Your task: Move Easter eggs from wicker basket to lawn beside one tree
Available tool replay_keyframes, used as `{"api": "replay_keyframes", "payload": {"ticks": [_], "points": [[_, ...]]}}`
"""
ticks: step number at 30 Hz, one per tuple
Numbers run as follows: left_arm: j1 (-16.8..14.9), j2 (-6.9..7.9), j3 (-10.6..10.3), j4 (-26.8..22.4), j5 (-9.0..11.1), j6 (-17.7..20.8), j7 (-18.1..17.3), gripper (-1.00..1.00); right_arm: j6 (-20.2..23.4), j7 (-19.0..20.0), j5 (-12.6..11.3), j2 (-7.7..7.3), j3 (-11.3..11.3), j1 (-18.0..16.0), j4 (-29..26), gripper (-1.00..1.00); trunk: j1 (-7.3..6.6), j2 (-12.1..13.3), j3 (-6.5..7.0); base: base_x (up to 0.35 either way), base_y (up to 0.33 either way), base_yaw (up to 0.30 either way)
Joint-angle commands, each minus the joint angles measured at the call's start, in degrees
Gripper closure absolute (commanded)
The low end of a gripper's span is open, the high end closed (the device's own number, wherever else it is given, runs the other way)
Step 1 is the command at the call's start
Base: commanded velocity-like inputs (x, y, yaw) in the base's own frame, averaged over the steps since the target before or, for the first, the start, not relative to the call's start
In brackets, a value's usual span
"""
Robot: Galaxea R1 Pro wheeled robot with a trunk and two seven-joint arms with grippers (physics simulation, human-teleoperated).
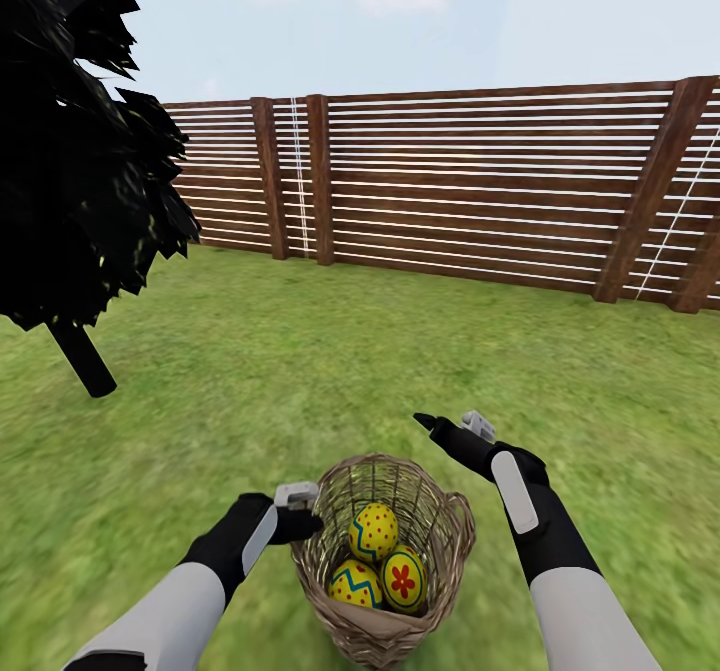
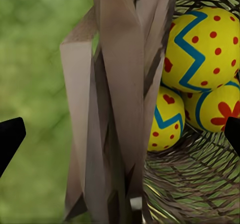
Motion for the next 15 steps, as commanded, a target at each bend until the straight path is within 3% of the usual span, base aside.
{"api": "replay_keyframes", "payload": {"ticks": [1,8,9,15], "points": [[-0.01,-0.01,0.08,-0.03,0.46,0.31,0.09,-1.00,0.37,0.28,0.10,0.08,-0.25,-0.04,-0.04,-1.00,-0.01,-0.02,-0.05,0.000,0.000,0.000],[-0.01,-0.01,0.14,0.12,0.46,0.04,0.03,-1.00,0.37,0.28,0.10,0.06,-0.24,-0.04,-0.01,-1.00,-0.01,-0.02,-0.05,0.000,0.000,0.000],[-0.01,-0.01,0.13,0.16,0.46,0.04,0.04,1.00,0.37,0.28,0.10,0.07,-0.24,-0.04,0.00,-1.00,-0.01,-0.02,-0.05,0.000,0.000,0.000],[-0.01,-0.01,0.07,0.16,0.46,-0.07,-0.01,1.00,0.37,0.28,0.10,0.03,-0.26,-0.04,0.05,-1.00,-0.01,-0.02,-0.05,0.000,0.000,0.000]]}}
